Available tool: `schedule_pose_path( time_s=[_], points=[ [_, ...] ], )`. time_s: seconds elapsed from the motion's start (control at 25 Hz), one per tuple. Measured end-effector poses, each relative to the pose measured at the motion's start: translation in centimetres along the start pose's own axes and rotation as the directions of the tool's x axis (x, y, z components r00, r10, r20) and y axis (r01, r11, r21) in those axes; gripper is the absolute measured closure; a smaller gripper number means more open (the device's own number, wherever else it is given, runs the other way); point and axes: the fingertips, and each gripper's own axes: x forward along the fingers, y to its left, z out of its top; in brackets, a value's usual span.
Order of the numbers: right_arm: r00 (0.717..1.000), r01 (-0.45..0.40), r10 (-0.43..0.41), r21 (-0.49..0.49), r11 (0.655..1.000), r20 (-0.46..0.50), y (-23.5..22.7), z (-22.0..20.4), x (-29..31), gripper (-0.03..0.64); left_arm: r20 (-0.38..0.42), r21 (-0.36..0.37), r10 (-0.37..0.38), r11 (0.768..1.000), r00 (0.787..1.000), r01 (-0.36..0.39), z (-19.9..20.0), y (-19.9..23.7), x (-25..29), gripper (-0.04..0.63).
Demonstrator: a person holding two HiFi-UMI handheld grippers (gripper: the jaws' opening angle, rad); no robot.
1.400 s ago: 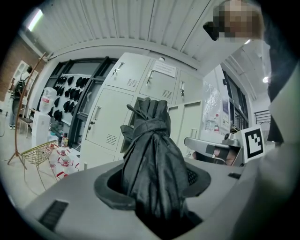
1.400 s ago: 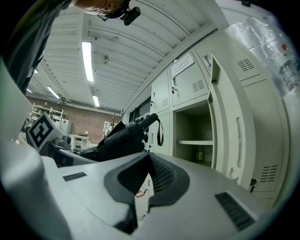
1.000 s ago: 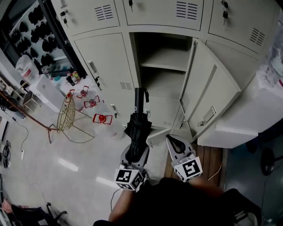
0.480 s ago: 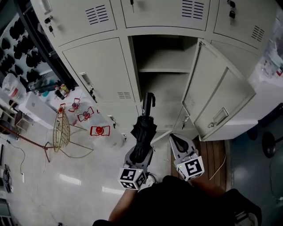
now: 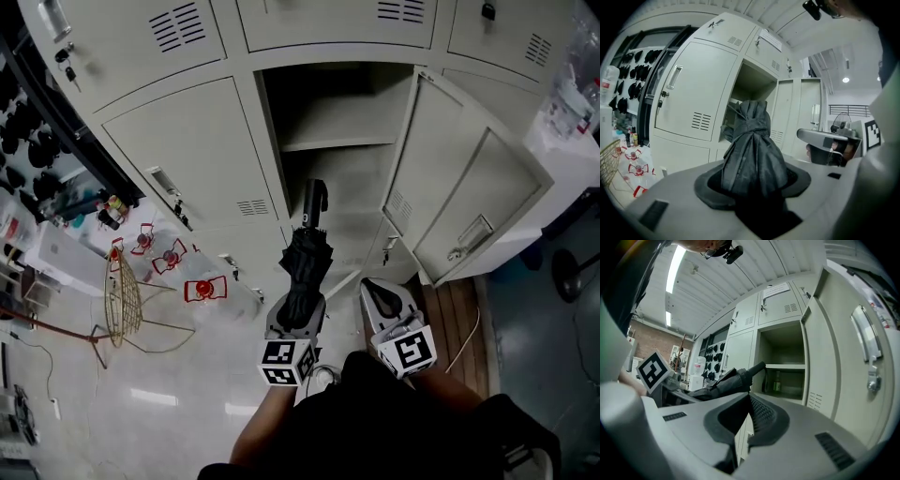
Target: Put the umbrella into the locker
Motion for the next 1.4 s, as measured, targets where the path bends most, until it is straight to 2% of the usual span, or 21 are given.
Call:
schedule_pose_path(
  time_s=[0.28, 0.44, 0.84, 1.4],
  points=[
    [1.0, 0.031, -0.031, -0.002, 1.0, -0.002, -2.2, -0.2, 1.2, 0.618, -0.071, 0.046, 0.003, 0.999, 0.997, 0.0, 0.3, 0.8, 4.0, 0.364],
    [1.0, 0.03, -0.03, 0.015, 0.999, -0.004, -3.7, -0.1, 2.2, 0.618, -0.117, 0.051, 0.034, 0.998, 0.993, -0.028, 0.3, 1.2, 6.8, 0.364],
    [1.0, -0.007, 0.007, 0.004, 1.0, 0.01, -6.2, -0.4, 4.4, 0.618, -0.203, 0.134, 0.11, 0.987, 0.973, -0.084, 1.8, 1.9, 14.3, 0.364],
    [0.999, -0.03, 0.03, 0.049, 0.998, -0.015, -8.4, -2.0, 5.7, 0.618, -0.249, 0.25, 0.16, 0.964, 0.955, -0.097, 5.1, 3.3, 23.2, 0.364]
  ],
)
